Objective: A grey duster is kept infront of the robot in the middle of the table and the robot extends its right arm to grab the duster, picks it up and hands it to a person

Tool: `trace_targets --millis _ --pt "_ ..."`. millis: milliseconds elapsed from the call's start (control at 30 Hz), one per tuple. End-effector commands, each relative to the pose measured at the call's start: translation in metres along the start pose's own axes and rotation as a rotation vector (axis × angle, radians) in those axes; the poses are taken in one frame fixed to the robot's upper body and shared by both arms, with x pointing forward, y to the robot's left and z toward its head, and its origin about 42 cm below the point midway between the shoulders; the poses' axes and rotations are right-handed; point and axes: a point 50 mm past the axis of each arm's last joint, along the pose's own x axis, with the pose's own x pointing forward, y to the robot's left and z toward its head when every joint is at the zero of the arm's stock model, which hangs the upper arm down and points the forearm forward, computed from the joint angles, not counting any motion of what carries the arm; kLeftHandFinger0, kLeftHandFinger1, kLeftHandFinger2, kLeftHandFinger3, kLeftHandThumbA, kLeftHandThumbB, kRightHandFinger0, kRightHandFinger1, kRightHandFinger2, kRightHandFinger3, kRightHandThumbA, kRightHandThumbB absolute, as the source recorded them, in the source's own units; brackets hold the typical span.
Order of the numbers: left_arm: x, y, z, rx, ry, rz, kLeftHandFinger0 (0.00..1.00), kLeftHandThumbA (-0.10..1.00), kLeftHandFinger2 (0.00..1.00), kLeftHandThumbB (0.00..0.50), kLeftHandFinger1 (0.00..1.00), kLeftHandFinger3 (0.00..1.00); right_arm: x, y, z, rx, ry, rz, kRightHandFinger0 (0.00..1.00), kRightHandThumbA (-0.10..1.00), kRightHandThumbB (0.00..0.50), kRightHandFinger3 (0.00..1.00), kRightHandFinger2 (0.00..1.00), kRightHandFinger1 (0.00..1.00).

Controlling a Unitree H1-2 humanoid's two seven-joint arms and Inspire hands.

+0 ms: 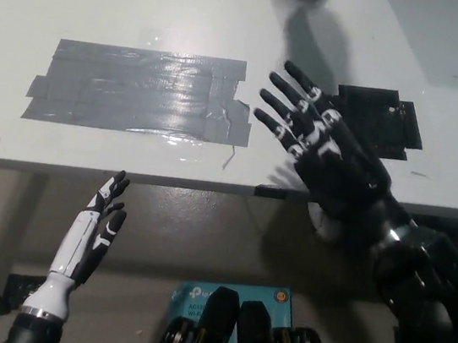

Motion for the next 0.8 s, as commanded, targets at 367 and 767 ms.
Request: trace_targets --millis 367,767 --pt "-0.014 0.001 -0.002 -0.022 -0.015 0.0 0.97 1.0 1.0 0.252 1.0 1.0 -0.102 -0.023 -0.039 -0.418 -0.027 -0.239 1.0 1.0 0.351 1.0 1.0 1.0" --pt "-0.05 -0.012 -0.014 -0.025 0.055 0.003 0.96 1.0 1.0 0.253 1.0 1.0 -0.149 -0.062 -0.099 -0.596 0.126 -0.385 1.0 1.0 0.243 1.0 1.0 1.0"
